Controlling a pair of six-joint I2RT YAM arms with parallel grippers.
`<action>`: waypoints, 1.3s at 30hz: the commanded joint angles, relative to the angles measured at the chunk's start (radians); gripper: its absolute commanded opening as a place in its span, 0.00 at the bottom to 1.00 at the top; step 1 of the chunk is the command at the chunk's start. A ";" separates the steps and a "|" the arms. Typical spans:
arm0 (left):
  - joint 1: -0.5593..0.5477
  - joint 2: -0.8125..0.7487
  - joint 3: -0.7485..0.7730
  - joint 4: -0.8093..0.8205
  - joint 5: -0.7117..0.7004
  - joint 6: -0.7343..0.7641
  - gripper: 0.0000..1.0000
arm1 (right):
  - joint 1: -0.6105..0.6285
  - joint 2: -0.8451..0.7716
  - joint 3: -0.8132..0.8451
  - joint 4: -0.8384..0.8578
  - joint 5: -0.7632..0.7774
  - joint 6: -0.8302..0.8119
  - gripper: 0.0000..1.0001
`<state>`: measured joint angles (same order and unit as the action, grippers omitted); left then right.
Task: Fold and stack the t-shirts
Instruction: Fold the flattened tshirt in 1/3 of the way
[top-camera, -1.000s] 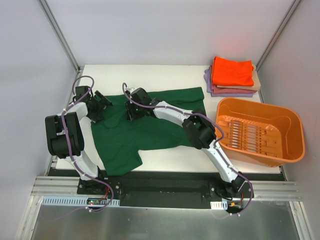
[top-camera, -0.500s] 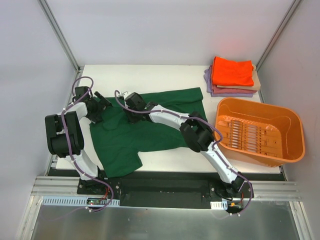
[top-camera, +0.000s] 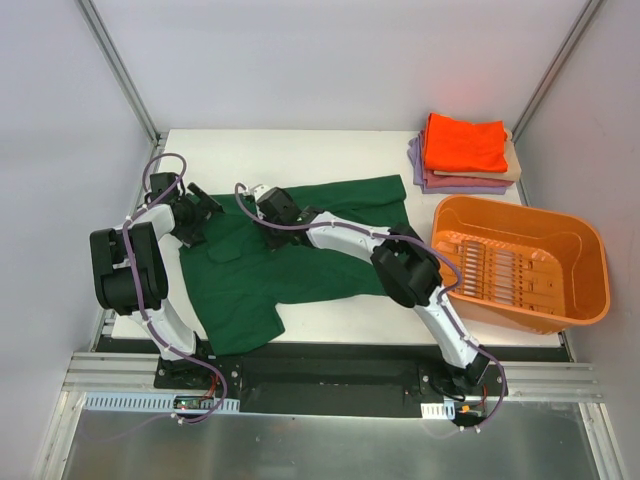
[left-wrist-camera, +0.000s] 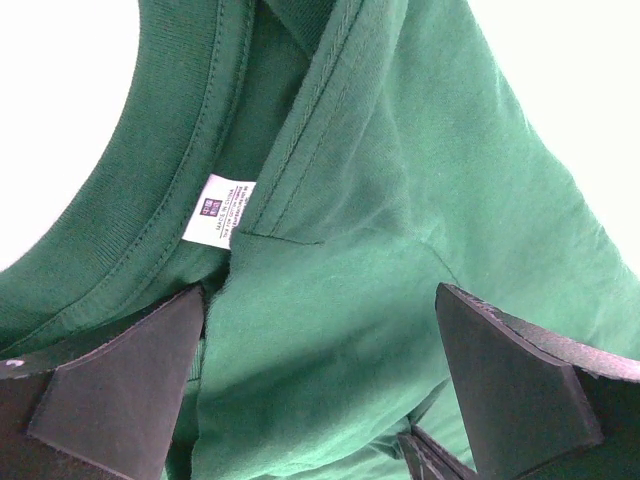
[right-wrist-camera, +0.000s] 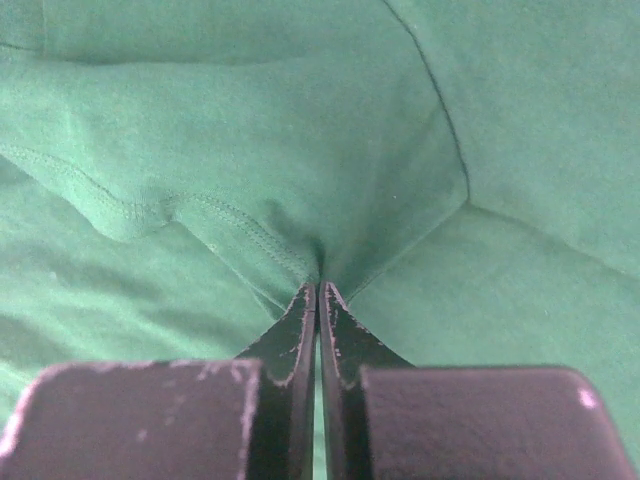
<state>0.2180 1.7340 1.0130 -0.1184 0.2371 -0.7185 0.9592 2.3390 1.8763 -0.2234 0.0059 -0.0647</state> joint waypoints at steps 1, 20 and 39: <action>0.015 0.012 0.019 -0.049 -0.045 -0.001 0.99 | 0.004 -0.121 -0.060 0.039 0.011 -0.014 0.00; 0.021 -0.211 0.015 -0.196 -0.105 0.044 0.99 | -0.095 -0.346 -0.249 0.036 -0.092 0.048 0.96; -0.161 0.077 0.389 -0.274 -0.214 0.160 0.99 | -0.531 -0.112 0.013 -0.231 -0.118 0.072 0.96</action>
<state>0.0334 1.6810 1.3205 -0.3527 0.1055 -0.6048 0.4480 2.1468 1.7599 -0.3153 -0.1417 0.0372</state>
